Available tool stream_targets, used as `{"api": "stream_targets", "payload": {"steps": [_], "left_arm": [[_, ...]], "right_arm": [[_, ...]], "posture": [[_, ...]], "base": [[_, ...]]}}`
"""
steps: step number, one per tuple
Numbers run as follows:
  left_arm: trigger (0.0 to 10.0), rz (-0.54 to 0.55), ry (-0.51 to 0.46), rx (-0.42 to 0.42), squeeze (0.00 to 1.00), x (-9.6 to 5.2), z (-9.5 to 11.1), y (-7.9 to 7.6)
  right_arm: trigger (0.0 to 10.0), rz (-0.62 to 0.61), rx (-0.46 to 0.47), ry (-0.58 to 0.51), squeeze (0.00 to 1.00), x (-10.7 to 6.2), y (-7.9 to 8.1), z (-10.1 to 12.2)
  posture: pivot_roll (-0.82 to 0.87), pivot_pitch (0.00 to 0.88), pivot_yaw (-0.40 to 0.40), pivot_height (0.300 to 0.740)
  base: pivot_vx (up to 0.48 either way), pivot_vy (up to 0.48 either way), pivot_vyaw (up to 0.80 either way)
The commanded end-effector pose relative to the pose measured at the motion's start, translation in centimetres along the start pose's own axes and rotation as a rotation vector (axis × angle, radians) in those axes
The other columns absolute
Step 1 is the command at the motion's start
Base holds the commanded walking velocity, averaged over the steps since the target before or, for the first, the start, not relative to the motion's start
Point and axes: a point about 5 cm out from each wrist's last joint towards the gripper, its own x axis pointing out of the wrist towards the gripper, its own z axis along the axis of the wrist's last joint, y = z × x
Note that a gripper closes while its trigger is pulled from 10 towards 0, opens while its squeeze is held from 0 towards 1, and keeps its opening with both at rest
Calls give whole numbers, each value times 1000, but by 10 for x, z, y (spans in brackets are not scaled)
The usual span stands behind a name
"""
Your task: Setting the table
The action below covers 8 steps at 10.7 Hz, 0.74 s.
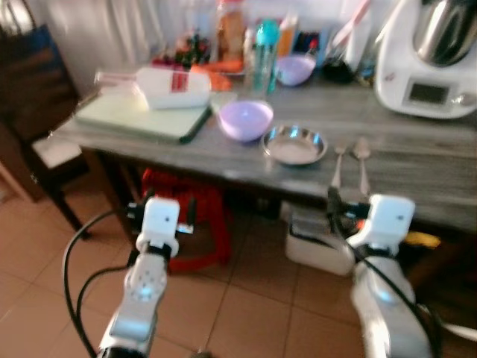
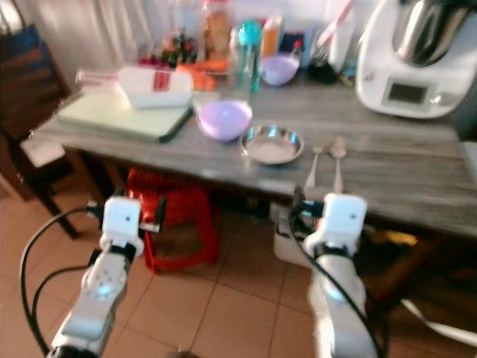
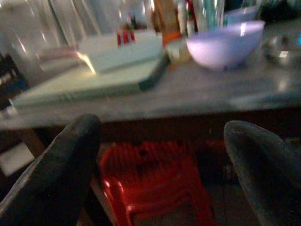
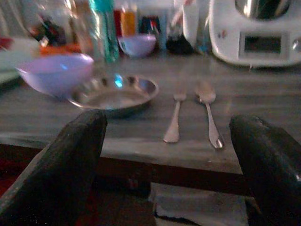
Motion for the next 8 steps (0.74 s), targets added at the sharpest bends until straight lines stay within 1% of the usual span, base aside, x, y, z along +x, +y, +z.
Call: {"api": "stream_targets", "payload": {"steps": [1,2,3,6,8], "left_arm": [[10000,1,-16,-14,0,3,4,-3],[10000,-27,-18,-56,0,5,7,-7],[10000,-81,-44,-99,0,5,12,-13],[10000,-130,-51,-114,0,10,16,-20],[10000,-157,-54,-125,0,13,18,-25]], "right_arm": [[10000,-10,-13,-8,0,1,-5,2],[10000,-10,-14,-11,0,3,-5,2],[10000,-14,-14,-10,0,4,-6,1],[10000,-23,-15,-24,0,7,-5,3],[10000,-41,-21,-20,0,4,-10,1]], "posture": [[5,0,28,740],[7,0,29,740],[11,0,29,740],[-9,0,52,740],[-17,0,56,740]], "base": [[0,0,0],[0,0,0],[0,0,0],[0,0,0],[0,-272,0]]}}
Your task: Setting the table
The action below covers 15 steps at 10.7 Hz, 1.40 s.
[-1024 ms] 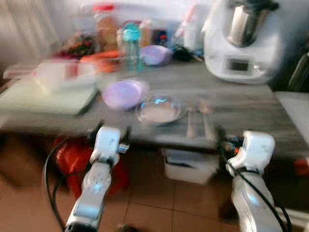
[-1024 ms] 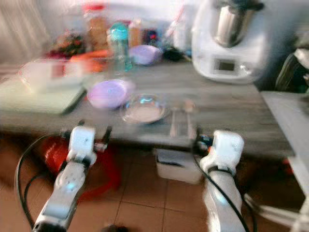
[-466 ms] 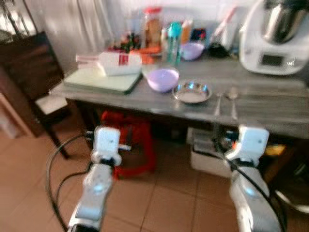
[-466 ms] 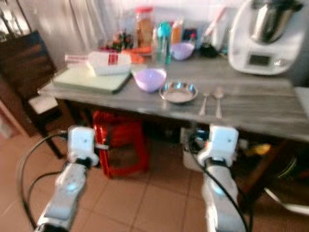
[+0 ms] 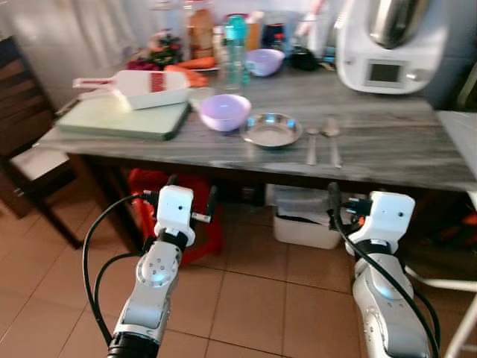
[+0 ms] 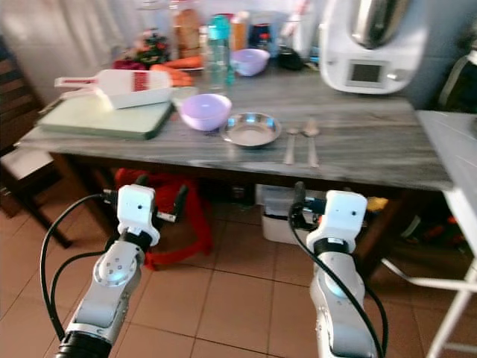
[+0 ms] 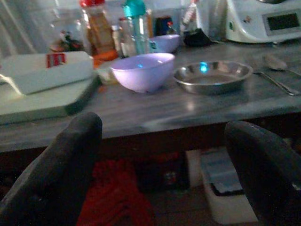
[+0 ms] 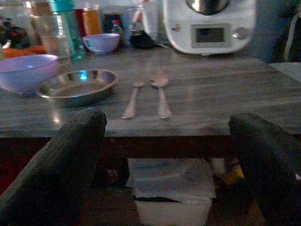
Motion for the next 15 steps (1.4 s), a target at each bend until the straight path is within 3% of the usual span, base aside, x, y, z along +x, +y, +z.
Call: {"api": "stream_targets", "payload": {"steps": [1,15], "left_arm": [[10000,-20,-6,-2,0,3,2,-2],[10000,-43,-8,-65,0,10,-2,-16]], "right_arm": [[10000,-13,-6,-5,0,0,-2,1],[10000,-19,-52,-2,0,2,-19,5]], "posture": [[-19,0,48,740],[-67,0,20,740]], "base": [[0,-304,0],[0,-298,0]]}}
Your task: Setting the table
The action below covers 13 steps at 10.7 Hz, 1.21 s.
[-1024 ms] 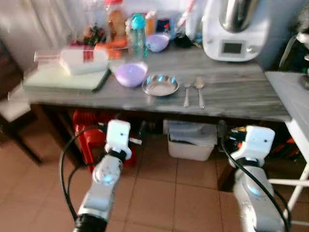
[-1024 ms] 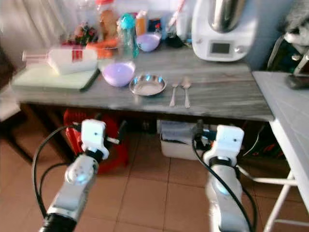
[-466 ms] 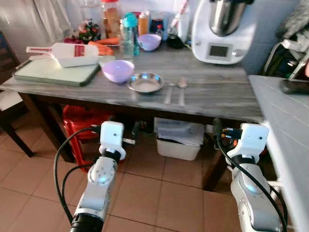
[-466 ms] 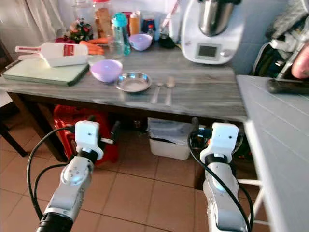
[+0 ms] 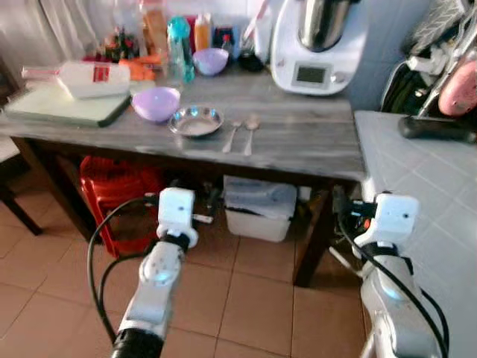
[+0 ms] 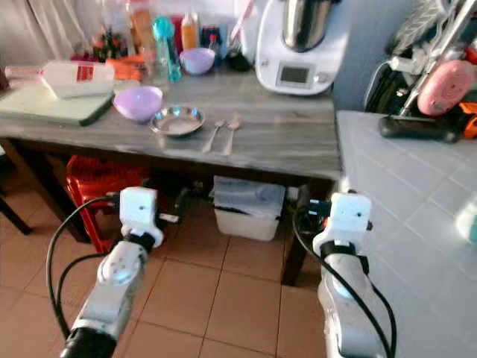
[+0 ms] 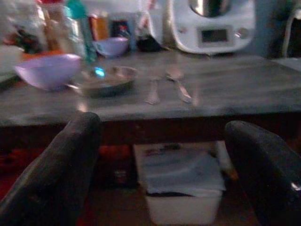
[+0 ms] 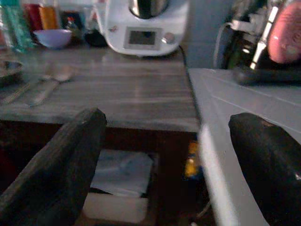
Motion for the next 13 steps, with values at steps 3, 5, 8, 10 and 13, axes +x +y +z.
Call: {"api": "stream_targets", "payload": {"steps": [3,5,8,10,13], "left_arm": [[10000,-45,-13,-7,0,4,3,-10],[10000,-47,-13,-5,0,4,3,-9],[10000,-50,-13,-5,0,2,2,-9],[10000,-59,-7,-4,0,-1,0,-9],[10000,-71,-7,-17,0,-2,0,-8]], "right_arm": [[10000,-57,-12,-20,0,-3,-12,5],[10000,-57,-12,-22,0,-2,-9,5],[10000,-61,-21,-23,0,-3,-10,5],[10000,-73,-28,-28,0,-5,-10,5],[10000,-64,-39,-35,0,-12,-7,4]], "posture": [[-71,0,29,740],[-66,0,29,740],[-59,0,21,740],[-57,0,21,740],[-61,0,28,740]], "base": [[0,-292,0],[0,-292,0],[0,-315,0],[0,-328,0],[0,-217,-292]]}}
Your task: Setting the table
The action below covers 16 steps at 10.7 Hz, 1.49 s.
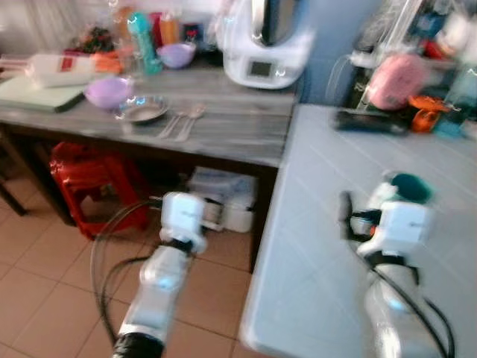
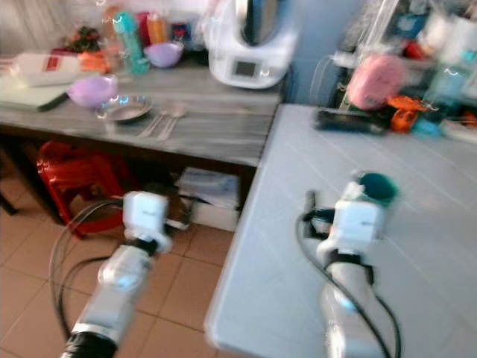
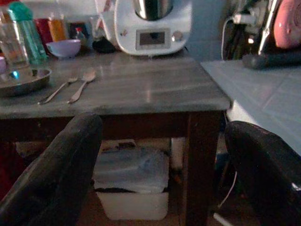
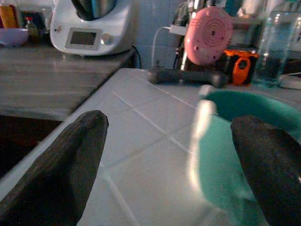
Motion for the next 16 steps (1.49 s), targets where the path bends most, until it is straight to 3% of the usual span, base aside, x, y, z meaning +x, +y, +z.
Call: {"api": "stream_targets", "payload": {"steps": [1,3,6,8,9,11,16], "left_arm": [[10000,-28,-10,-13,0,2,2,-8],[10000,-43,-17,-32,0,5,4,-11],[10000,-165,-16,-99,0,-4,2,-14],[10000,-321,22,-104,0,-9,-4,-23],[10000,-444,11,-106,0,-13,-2,-31],[10000,-570,10,-181,0,-18,2,-37],[10000,-627,-2,-194,0,-15,6,-38]], "right_arm": [[10000,24,-53,-62,0,1,1,11],[10000,58,-88,-107,0,0,5,20],[10000,30,-137,-92,0,-18,-2,12],[10000,-14,-116,-25,0,-21,-7,0],[10000,-23,-94,-9,0,-18,-7,-3],[10000,-46,-81,2,0,-11,-8,-5],[10000,-58,-55,56,0,4,-14,-19]], "posture": [[-70,0,27,740],[-70,0,26,740],[-69,0,20,740],[-73,0,27,740],[-71,0,29,740],[-76,0,40,740],[-79,0,32,740]], "base": [[0,0,0],[0,0,0],[0,0,0],[0,0,0],[0,0,0],[0,0,0],[0,0,0]]}}
